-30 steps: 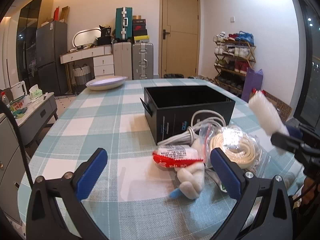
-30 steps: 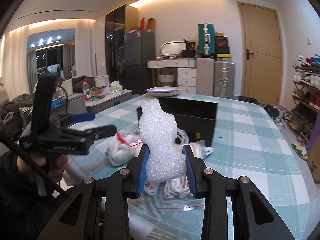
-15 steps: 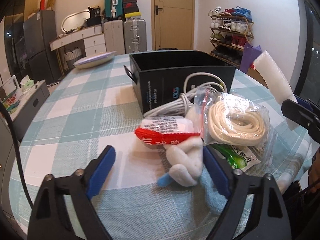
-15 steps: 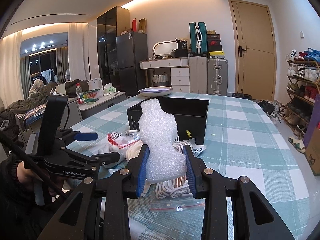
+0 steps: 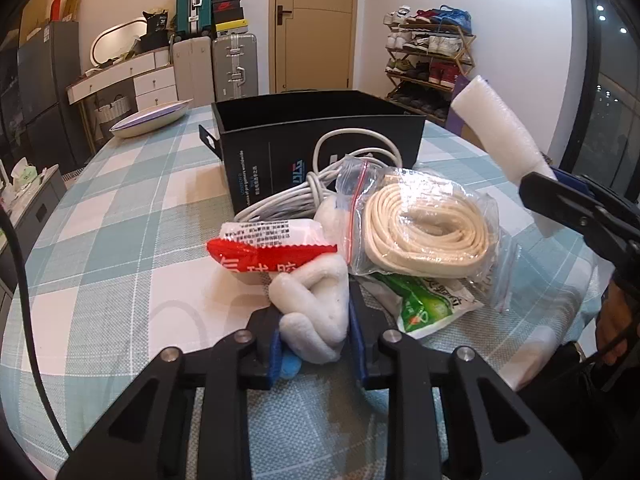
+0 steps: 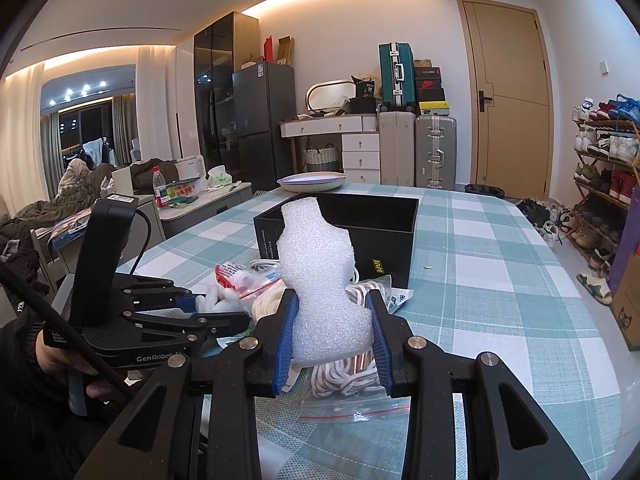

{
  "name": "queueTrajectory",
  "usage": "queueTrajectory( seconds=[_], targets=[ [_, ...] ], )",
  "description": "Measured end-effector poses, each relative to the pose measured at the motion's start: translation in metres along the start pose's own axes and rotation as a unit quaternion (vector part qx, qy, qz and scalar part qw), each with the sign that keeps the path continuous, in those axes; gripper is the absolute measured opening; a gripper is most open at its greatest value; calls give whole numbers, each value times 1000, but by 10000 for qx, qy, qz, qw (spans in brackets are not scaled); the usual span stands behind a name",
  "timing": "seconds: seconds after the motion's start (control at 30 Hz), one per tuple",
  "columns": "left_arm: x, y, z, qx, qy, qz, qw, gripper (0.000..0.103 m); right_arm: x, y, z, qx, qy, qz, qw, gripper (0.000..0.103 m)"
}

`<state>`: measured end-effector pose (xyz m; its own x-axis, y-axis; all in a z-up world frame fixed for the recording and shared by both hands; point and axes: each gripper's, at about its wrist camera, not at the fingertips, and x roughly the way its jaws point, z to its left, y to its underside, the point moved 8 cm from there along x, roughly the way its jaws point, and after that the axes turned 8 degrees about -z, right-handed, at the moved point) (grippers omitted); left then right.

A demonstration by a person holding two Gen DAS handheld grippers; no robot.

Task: Organize soft objects
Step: 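Lift the foam piece with the right gripper while the left gripper grasps the white plush toy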

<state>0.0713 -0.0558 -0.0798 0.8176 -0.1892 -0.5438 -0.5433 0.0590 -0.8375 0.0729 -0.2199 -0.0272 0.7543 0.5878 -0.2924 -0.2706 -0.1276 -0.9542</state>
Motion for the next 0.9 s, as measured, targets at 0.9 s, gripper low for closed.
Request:
queueTrajectory(
  seconds=[0.9],
  targets=[
    [-52,-41,-16,135,356,-663,9971,23,-3,-25,-15,346,62,-175,9992,34]
  ],
)
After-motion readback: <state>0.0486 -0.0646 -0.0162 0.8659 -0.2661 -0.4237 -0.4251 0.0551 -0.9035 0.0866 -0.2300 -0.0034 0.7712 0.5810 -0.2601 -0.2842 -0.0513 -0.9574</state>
